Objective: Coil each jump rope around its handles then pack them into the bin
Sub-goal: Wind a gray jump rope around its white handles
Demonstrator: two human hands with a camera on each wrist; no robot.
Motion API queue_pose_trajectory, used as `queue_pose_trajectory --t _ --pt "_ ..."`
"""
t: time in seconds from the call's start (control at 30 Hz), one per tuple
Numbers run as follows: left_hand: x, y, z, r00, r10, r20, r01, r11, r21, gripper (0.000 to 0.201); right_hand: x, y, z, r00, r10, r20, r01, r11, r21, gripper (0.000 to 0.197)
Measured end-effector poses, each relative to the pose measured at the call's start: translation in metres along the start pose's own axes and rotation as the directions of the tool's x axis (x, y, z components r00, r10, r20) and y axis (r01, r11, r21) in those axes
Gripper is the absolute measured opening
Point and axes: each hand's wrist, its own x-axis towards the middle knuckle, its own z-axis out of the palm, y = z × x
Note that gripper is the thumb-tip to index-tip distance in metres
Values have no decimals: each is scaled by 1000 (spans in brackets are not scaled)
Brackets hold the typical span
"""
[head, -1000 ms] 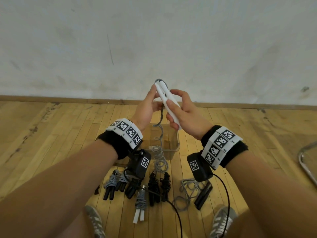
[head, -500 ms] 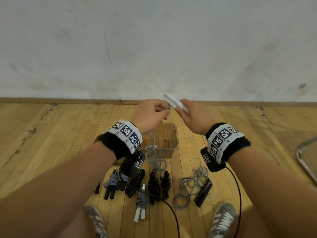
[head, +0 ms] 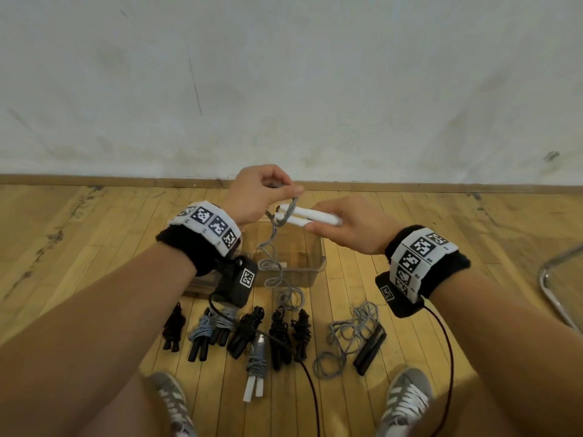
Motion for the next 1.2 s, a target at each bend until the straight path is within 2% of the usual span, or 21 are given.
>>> queue_pose_trajectory --t 0.07,0.17,0.27,0.33,0.4,0.47,0.53,0.63,0.77,0.87,1.0,1.1,1.2 --pt "0 0 -1 992 -104 67 112 984 -135 25 -3 -7 3 999 -10 -41 14 995 95 15" --pt "-1 1 4 968 -203 148 245 891 -381 22 -5 -12 10 993 23 -118 12 957 288 15" --pt "-3 3 10 963 -226 143 268 793 -548 27 -3 -14 14 979 67 -192 17 913 407 20" --pt "-6 8 15 967 -220 128 253 767 -590 38 -1 -12 12 953 108 -283 46 871 488 21" --pt "-9 12 23 977 -190 100 214 826 -522 44 3 -6 9 925 145 -352 64 853 518 19" --pt "-13 14 31 988 -152 37 155 927 -341 39 5 0 10 904 178 -389 37 874 484 20" --pt "-18 13 37 997 -80 -21 76 986 -151 30 7 4 12 880 197 -433 -20 925 381 22" --pt "-20 11 40 998 -11 -61 11 1000 2 24 6 6 14 859 165 -485 -72 976 204 24" --pt "-20 9 38 998 52 -37 -43 975 220 16 6 13 14 845 173 -507 -172 984 48 25" --pt "-25 11 36 996 91 4 -87 928 361 26 6 20 9 844 206 -496 -259 965 -40 29" --pt "-25 16 27 987 132 96 -161 883 440 27 5 21 1 908 209 -362 -305 924 -231 26" --pt "-22 14 25 977 169 127 -211 830 517 25 2 21 2 971 174 -166 -218 928 -303 21" --pt "-18 6 21 977 173 124 -213 824 525 21 -2 22 7 993 116 21 -106 957 -271 22"
